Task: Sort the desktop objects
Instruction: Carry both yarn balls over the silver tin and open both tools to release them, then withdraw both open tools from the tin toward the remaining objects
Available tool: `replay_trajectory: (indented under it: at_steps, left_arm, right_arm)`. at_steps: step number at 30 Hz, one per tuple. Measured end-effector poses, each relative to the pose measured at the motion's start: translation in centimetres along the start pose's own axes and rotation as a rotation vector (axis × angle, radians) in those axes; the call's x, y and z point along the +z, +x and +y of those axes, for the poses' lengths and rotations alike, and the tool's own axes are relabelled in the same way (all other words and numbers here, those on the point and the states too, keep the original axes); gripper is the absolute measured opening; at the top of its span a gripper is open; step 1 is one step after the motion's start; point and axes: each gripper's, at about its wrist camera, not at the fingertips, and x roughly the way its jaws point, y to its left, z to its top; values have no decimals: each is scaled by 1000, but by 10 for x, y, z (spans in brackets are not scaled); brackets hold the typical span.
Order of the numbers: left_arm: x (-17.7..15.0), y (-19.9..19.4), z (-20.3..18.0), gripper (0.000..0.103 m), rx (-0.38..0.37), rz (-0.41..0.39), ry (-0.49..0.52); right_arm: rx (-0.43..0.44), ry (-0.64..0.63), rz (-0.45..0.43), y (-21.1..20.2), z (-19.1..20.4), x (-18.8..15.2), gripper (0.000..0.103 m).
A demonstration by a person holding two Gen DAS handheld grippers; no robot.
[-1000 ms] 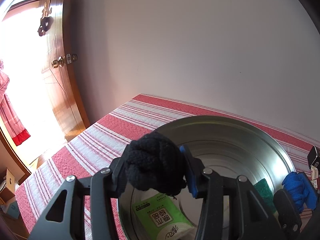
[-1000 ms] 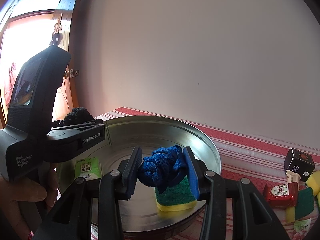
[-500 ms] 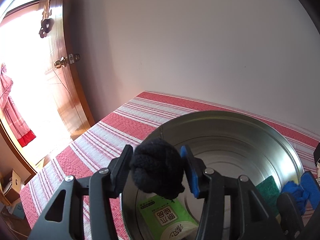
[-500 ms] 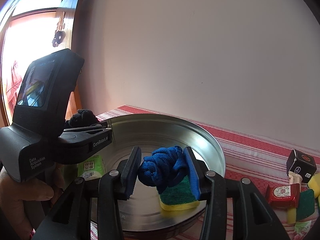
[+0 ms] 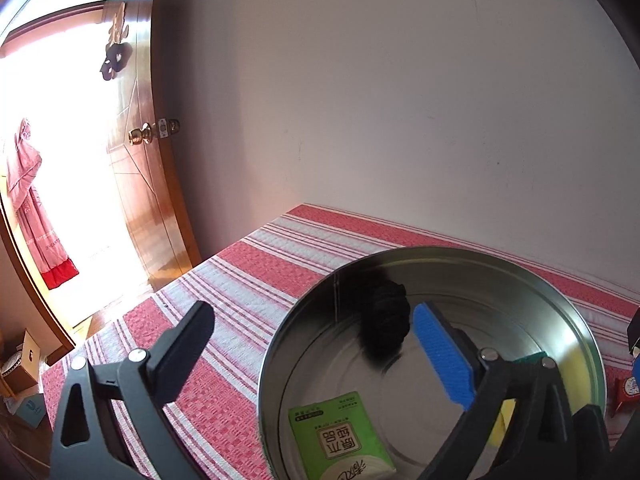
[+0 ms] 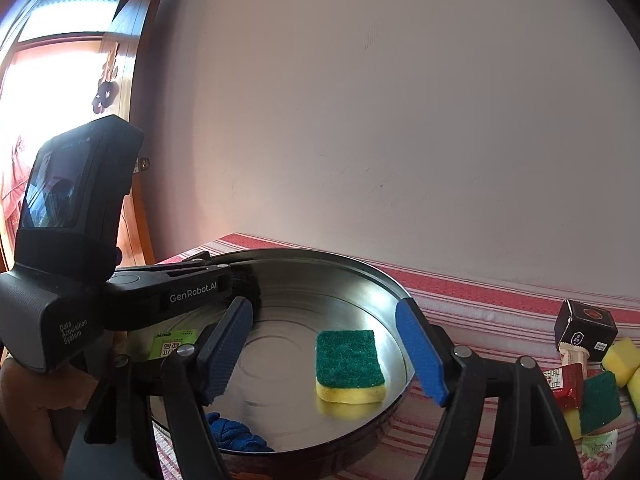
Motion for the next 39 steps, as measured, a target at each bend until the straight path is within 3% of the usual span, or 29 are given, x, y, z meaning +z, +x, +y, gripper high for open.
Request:
replay_trajectory:
  at_steps: [8, 18, 39]
  left_arm:
    - [-9, -19, 9, 102, 23, -86, -80]
    - [-29, -39, 35, 102, 11, -124, -210]
    - [-47, -61, 8, 102, 16, -141, -77]
  right_arm:
    - [-37, 30, -24, -6, -1, -3, 83]
    - [-105, 94, -45, -15, -15, -4, 84]
    - [-186, 51, -136, -45, -16, -3, 87]
